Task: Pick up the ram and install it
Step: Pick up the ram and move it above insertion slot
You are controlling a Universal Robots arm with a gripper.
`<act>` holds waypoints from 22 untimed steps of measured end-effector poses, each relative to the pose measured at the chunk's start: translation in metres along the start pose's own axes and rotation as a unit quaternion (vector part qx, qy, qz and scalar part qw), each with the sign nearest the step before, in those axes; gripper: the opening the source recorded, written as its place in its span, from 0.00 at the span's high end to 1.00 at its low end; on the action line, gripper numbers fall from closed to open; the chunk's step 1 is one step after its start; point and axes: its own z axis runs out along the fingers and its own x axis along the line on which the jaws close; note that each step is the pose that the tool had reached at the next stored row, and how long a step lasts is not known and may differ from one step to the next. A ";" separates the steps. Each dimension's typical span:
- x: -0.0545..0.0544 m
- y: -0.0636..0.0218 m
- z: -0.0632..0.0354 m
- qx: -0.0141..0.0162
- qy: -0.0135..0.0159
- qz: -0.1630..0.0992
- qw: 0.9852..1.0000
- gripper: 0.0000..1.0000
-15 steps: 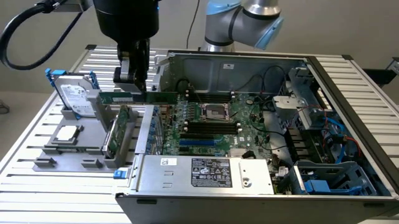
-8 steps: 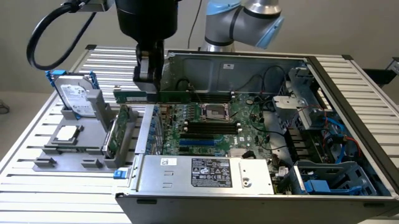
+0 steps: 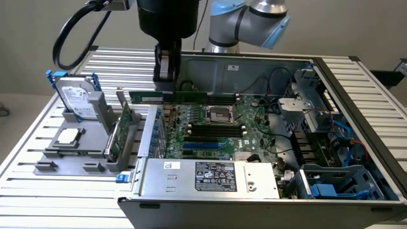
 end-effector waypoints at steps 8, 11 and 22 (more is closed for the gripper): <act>-0.020 -0.0188 -0.0005 0.000 0.000 0.000 1.000 0.85; -0.024 -0.0293 -0.0001 0.000 0.000 0.000 1.000 0.85; -0.035 -0.0667 0.0010 -0.001 0.000 0.000 1.000 0.85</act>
